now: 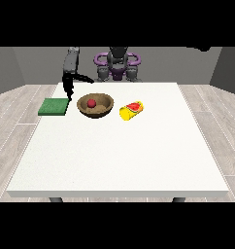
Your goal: Pick the cup and pour the ball into the bowl, then pick the bowl and place it on the pad
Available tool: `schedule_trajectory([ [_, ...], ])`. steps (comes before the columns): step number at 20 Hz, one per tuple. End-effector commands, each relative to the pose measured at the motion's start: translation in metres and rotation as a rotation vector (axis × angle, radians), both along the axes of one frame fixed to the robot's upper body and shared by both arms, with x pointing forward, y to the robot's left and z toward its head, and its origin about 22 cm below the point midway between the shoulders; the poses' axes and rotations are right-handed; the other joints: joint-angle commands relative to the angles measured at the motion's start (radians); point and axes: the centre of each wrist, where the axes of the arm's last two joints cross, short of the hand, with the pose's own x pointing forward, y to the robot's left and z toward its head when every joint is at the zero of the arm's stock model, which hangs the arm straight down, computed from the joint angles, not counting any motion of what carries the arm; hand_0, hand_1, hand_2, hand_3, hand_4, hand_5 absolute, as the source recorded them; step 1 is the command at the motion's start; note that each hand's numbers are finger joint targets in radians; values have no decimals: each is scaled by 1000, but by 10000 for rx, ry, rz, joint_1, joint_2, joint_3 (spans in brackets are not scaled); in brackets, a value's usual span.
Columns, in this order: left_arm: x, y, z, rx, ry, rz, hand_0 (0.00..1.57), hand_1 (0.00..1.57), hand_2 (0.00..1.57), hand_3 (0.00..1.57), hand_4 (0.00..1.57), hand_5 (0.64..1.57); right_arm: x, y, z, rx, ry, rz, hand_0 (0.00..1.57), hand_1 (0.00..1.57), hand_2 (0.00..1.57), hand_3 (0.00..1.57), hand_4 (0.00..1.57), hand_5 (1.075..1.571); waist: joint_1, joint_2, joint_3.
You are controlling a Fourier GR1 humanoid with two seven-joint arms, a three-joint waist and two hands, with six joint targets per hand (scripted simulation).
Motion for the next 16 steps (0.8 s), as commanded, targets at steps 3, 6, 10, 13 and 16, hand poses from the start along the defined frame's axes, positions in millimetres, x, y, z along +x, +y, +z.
schedule_trajectory([
  [3, -10, 20, -9, -229, 10, 75, 0, 0, 0, 0, 198, 1561, -4, 10, -27, 234, 280, -47, 0, 0, 0, 0, 0, 1571, -229, 19, 15],
  [6, -17, 49, 31, -304, -292, 200, 0, 0, 0, 0, 181, 1563, 8, 2, -5, 29, 23, 203, 0, 0, 0, 0, 0, 1570, -449, 268, 15],
  [10, -24, 51, 35, -388, -469, -196, 0, 0, 0, 0, 135, 1563, -2, -21, -31, 399, 63, -147, 0, 0, 0, 0, 0, 1571, 46, 509, 20],
  [13, -31, 64, 40, -412, -979, -171, 0, 0, 0, 0, 138, 1566, -3, -20, -36, 620, -209, -12, 0, 0, 0, 0, 0, 1571, 53, 971, 17],
  [16, -30, 47, 54, -375, -1093, -287, 0, 0, 0, 0, 112, 1567, 4, -28, -32, 946, -270, -425, 0, 0, 0, 0, 0, 1570, 109, 1212, 21],
])
